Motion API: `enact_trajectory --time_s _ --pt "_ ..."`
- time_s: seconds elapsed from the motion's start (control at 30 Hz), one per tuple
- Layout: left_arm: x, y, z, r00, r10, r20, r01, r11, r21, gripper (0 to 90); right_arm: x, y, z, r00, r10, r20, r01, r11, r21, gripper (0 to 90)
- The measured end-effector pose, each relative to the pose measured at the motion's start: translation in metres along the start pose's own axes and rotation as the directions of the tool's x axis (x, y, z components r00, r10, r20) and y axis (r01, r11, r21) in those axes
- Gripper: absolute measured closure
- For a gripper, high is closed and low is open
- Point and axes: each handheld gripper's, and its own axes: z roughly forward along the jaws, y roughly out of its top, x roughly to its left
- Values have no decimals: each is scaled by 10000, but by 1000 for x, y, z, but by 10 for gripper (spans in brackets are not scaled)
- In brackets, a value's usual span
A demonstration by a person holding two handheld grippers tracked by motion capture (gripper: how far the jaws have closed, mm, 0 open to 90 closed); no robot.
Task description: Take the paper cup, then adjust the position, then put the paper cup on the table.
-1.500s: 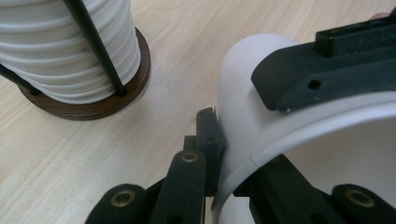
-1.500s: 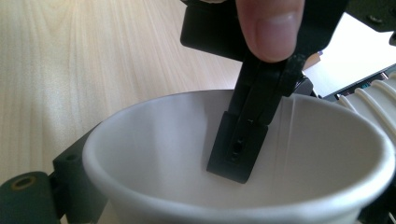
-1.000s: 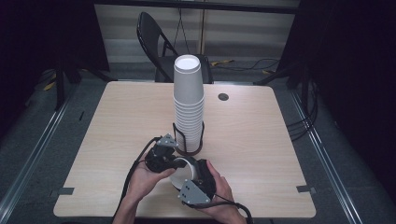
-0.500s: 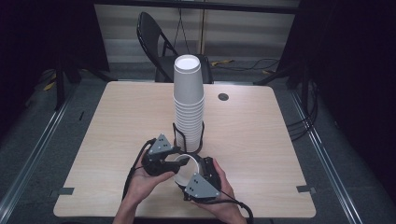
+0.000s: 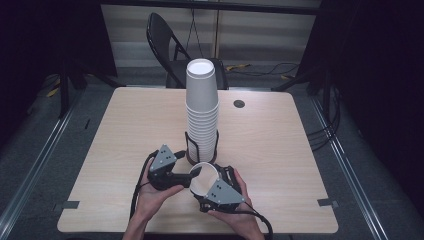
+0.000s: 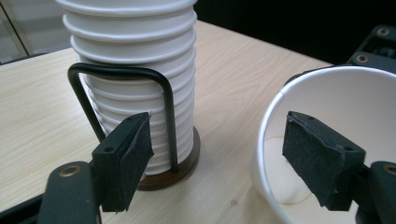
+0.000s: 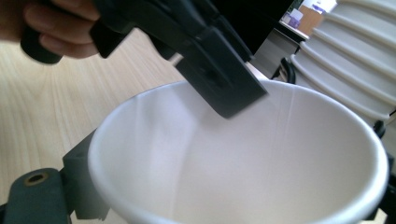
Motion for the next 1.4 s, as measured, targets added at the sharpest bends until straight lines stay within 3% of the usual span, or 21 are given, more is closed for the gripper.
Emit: enact_trajectory --time_s 0.27,0.37,0.47,0.6,0.7,0.77,0.93,1.1,1.2,1.3,1.33,1.4 --pt "9 -13 -13 9976 -573 -390 538 9949 -858 162 -12 -5 -2 9914 1305 94 -1305 9914 -22 119" --pt "13 -21 -13 9951 -803 -580 751 9933 -878 160 -17 -8 -3 9853 1698 202 -1697 9855 -52 119" --pt "16 -27 -14 9905 -882 -1056 807 9940 -733 160 -22 -10 -4 9767 2132 237 -2129 9769 -158 119" --pt "19 -37 -18 9838 -908 -1547 780 9932 -867 156 -32 -13 -7 9589 2817 349 -2815 9595 -121 120" --pt "18 -44 -21 9712 -763 -2255 539 9931 -1038 155 -39 -17 -9 9448 3232 540 -3225 9463 -211 122" --pt "18 -49 -22 9691 -850 -2314 602 9918 -1124 155 -45 -19 -11 9322 3573 579 -3559 9339 -332 122" --pt "18 -60 -22 9608 -959 -2603 637 9896 -1293 155 -61 -24 -16 9146 3946 883 -3920 9188 -455 123" --pt "22 -69 -27 9606 -1120 -2543 739 9852 -1549 155 -76 -25 -20 8991 4158 1370 -4148 9092 -368 122" --pt "24 -73 -28 9531 -1057 -2835 649 9866 -1497 155 -85 -28 -21 8887 4293 1610 -4287 9025 -403 122" --pt "25 -75 -30 9609 -1004 -2580 608 9857 -1571 155 -95 -30 -21 8697 4592 1811 -4567 8877 -577 122" --pt "24 -75 -31 9577 -904 -2731 477 9861 -1592 156 -99 -30 -21 8696 4571 1869 -4551 8887 -560 122" --pt "23 -76 -32 9543 -884 -2854 418 9853 -1655 155 -105 -30 -21 8593 4732 1942 -4697 8803 -665 122"
